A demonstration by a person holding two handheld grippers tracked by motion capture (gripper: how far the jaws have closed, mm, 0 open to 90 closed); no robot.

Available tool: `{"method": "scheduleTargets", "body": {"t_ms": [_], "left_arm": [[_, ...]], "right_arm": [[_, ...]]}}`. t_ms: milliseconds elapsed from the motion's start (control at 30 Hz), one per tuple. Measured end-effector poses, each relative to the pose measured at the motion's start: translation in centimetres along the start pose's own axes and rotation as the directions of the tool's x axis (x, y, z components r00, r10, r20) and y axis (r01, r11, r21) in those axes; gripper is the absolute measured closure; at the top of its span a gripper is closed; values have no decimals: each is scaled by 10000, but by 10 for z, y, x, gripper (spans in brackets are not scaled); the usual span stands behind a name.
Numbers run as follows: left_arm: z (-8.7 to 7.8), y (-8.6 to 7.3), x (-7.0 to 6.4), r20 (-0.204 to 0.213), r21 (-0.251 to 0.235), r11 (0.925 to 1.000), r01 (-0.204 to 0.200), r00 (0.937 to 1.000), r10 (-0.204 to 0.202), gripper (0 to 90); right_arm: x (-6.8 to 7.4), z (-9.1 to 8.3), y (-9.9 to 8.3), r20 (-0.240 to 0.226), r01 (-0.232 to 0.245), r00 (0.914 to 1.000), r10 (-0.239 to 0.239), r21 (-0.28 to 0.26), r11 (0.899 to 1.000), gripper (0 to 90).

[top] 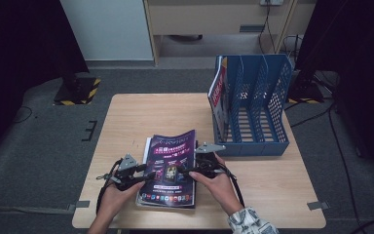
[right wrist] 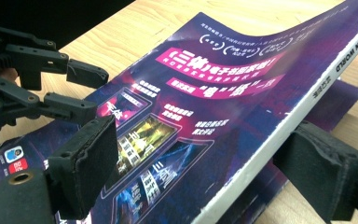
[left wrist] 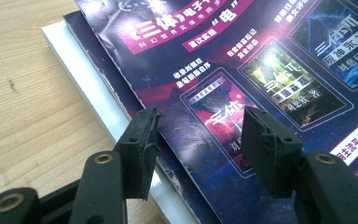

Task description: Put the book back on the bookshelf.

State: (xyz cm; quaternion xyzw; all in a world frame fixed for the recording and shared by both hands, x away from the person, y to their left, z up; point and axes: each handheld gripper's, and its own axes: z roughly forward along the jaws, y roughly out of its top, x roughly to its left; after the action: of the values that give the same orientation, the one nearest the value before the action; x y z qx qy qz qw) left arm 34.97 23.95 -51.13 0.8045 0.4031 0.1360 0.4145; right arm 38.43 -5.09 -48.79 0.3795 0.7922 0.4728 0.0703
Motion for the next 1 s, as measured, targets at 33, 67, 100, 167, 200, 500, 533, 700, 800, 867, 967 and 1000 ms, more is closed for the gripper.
{"method": "scheduleTargets", "body": {"t_ms": [33,67,100,167,200,500,533,700,800,867,967,1000], "left_arm": [[0,0,0,0,-2,10000,1,10000,-1,456],[0,0,0,8,-5,10000,1,10000,-1,456],[0,0,0,18,-16,10000,11,10000,-11,456],[0,0,0,36,-19,10000,-5,10000,5,456],[0,0,0,36,-19,10000,-5,10000,5,455],[0,1,0,50,20,10000,-74,10000,74,453],[0,1,0,57,15,10000,-80,10000,79,453],[1,1,-2,83,21,9999,-135,9999,135,436],[2,2,-2,92,38,9999,-145,9999,144,432],[2,2,-3,84,54,9998,-167,9998,166,431],[3,3,-4,60,59,9998,-213,9998,213,431],[3,3,-4,35,72,9997,-244,9997,244,431]], "right_arm": [[1,0,2,13,-39,10000,39,43,10000,143],[1,1,3,41,9,10000,-9,51,10000,143],[1,1,5,73,-19,10000,18,94,10000,143],[1,3,9,102,-96,9999,95,133,9999,143],[1,3,9,102,-96,9999,95,133,9999,143],[1,8,19,231,-89,9997,84,213,9997,145],[1,9,20,229,-99,9997,94,199,9998,145],[3,12,27,343,7,9994,-16,246,9997,153],[3,12,32,381,-6,9993,-4,258,9997,175],[3,13,35,328,-53,9995,44,276,9996,182],[3,14,40,320,-28,9995,19,289,9996,215],[3,14,41,284,-62,9996,55,258,9996,226]]}}
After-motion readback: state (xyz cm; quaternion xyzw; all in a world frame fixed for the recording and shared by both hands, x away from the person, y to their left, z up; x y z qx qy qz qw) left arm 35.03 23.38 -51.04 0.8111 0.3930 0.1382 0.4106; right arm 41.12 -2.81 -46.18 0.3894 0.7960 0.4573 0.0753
